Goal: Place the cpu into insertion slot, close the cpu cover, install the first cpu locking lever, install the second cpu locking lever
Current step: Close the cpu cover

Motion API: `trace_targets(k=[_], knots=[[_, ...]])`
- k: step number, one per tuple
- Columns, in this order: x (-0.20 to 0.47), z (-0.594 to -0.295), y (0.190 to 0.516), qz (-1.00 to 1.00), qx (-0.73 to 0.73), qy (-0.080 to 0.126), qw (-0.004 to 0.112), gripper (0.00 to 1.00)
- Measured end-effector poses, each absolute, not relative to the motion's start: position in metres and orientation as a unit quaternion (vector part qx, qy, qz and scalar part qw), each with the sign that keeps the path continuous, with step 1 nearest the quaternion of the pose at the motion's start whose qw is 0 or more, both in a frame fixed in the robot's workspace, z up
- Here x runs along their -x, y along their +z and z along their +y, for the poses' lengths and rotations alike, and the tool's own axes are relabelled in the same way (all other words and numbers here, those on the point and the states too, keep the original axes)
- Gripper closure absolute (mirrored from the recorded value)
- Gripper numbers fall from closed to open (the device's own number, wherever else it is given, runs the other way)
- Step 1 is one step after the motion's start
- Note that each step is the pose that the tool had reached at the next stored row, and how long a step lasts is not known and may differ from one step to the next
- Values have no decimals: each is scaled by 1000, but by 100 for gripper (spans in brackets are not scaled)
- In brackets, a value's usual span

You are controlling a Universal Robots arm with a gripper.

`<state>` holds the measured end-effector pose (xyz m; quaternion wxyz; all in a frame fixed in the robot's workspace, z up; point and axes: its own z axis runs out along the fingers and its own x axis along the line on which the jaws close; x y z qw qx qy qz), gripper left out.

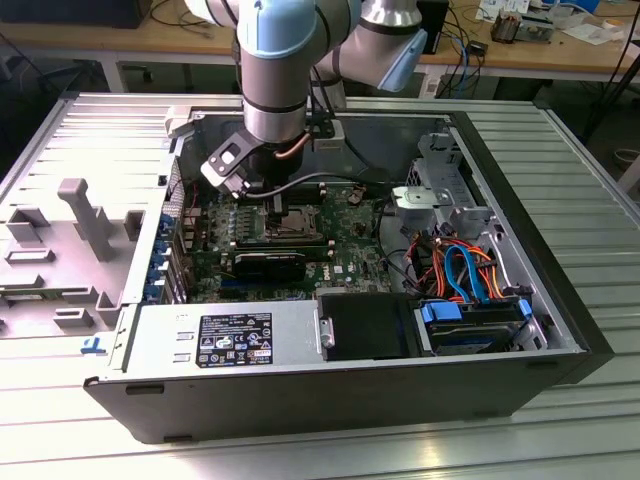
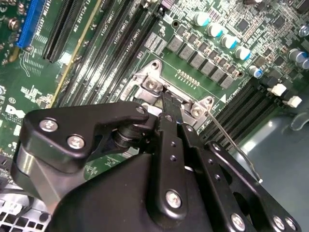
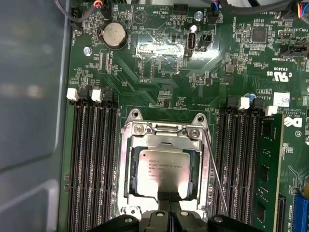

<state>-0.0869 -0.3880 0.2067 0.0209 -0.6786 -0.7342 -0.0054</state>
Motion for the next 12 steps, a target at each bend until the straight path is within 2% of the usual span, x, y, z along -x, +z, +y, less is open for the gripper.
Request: trace_targets(k=[4, 8, 12], knots=[[84, -388, 216, -734, 678, -4, 22, 89], [67, -388, 221, -734, 678, 0, 29, 89], [66, -388, 239, -734, 678, 1, 31, 89]])
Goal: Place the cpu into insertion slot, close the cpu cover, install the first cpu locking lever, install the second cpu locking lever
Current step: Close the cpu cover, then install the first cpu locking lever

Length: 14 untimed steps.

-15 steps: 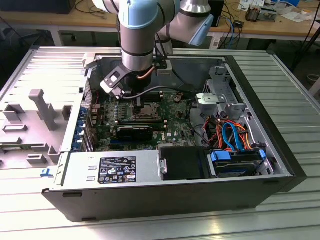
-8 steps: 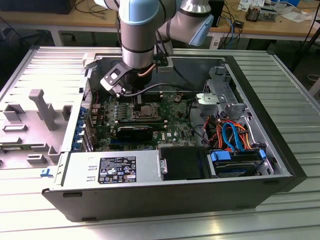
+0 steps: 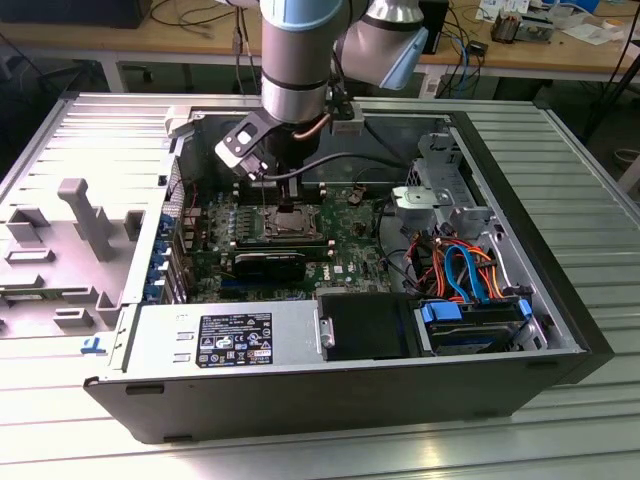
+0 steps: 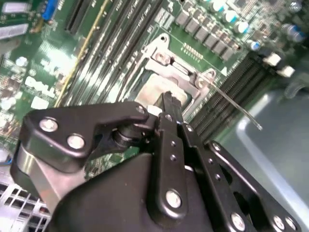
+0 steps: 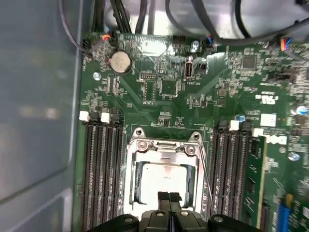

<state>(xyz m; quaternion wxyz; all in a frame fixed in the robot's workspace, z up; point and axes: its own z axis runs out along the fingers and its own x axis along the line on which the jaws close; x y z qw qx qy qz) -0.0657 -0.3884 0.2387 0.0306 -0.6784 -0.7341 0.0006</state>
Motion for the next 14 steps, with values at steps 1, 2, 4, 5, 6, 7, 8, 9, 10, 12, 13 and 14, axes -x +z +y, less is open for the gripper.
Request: trace_targets(k=[1, 2, 4, 5, 6, 7, 8, 9, 10, 12, 13, 14], knots=[[66, -388, 244, -734, 678, 1, 31, 89], [66, -388, 248, -734, 678, 1, 31, 89], [66, -388, 257, -734, 678, 1, 32, 89], [65, -388, 259, -734, 678, 0, 32, 89], [65, -388, 259, -734, 678, 0, 33, 89], [65, -388, 259, -734, 678, 0, 33, 89], [65, -388, 259, -734, 678, 0, 33, 89], [65, -388, 259, -734, 678, 0, 33, 89], [65, -388, 259, -741, 670, 0, 33, 89], [65, -388, 259, -766, 642, 1, 33, 89], [65, -388, 259, -770, 638, 1, 33, 89], [65, -388, 259, -772, 635, 1, 33, 89]])
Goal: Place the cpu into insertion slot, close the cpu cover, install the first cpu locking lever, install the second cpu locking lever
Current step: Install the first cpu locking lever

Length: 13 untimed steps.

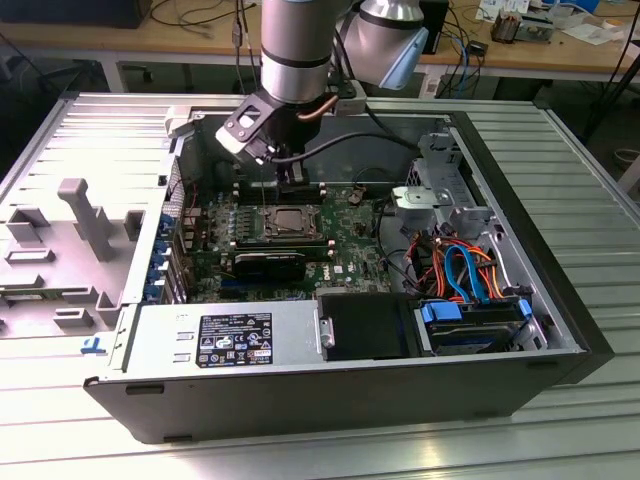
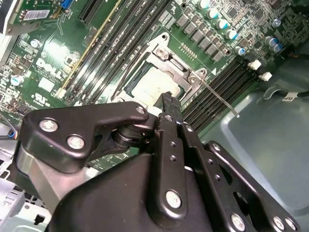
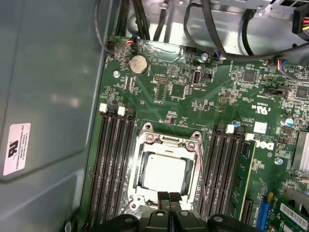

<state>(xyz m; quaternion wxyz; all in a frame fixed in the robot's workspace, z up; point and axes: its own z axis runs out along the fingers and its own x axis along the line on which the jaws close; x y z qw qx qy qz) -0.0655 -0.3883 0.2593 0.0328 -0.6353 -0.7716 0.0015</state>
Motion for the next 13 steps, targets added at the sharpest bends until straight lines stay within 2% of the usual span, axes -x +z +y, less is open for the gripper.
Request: trace_targets(k=[13], knots=[[65, -388, 259, -810, 586, 3, 33, 89]])
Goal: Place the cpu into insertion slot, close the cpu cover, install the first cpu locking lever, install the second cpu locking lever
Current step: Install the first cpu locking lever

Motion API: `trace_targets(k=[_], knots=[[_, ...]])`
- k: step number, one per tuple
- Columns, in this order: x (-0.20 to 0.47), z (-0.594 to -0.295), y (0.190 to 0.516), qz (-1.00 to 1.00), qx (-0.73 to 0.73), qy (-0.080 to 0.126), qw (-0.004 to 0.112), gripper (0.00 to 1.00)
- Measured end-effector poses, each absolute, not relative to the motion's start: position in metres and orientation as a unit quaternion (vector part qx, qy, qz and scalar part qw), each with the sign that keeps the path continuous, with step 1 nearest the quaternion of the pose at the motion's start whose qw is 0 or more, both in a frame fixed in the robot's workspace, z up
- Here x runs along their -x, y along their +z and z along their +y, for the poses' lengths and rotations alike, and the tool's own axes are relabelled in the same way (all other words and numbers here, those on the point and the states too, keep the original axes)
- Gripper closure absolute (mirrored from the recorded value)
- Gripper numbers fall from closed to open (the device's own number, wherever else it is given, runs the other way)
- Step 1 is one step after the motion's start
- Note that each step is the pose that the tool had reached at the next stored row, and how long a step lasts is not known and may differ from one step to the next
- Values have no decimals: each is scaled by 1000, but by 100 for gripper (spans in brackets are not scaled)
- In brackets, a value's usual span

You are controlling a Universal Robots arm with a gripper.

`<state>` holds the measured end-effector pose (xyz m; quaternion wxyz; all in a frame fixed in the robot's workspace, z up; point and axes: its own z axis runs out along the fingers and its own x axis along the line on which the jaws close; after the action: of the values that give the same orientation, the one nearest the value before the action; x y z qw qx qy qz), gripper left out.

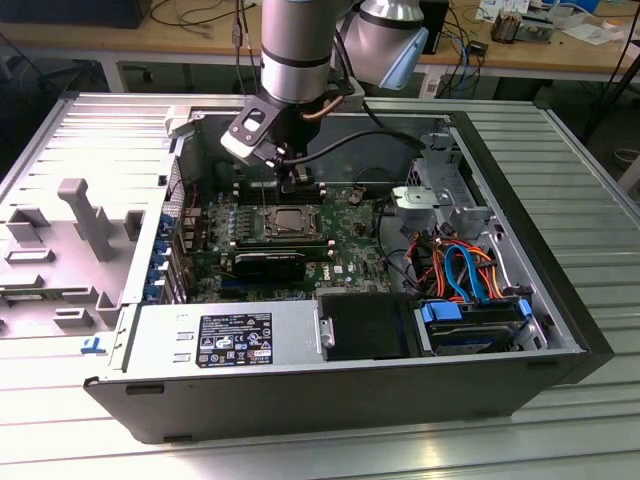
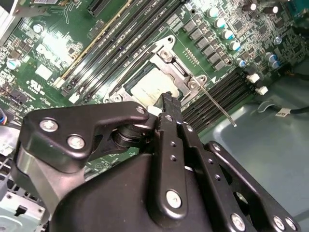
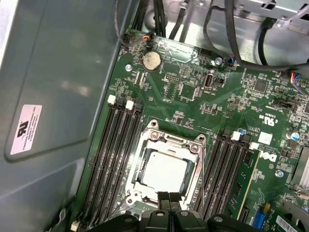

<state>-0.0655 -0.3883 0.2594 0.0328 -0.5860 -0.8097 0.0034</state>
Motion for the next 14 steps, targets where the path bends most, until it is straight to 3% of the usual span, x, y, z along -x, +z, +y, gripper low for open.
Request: trace_targets(k=[14], knots=[[65, -388, 259, -846, 532, 5, 33, 89]])
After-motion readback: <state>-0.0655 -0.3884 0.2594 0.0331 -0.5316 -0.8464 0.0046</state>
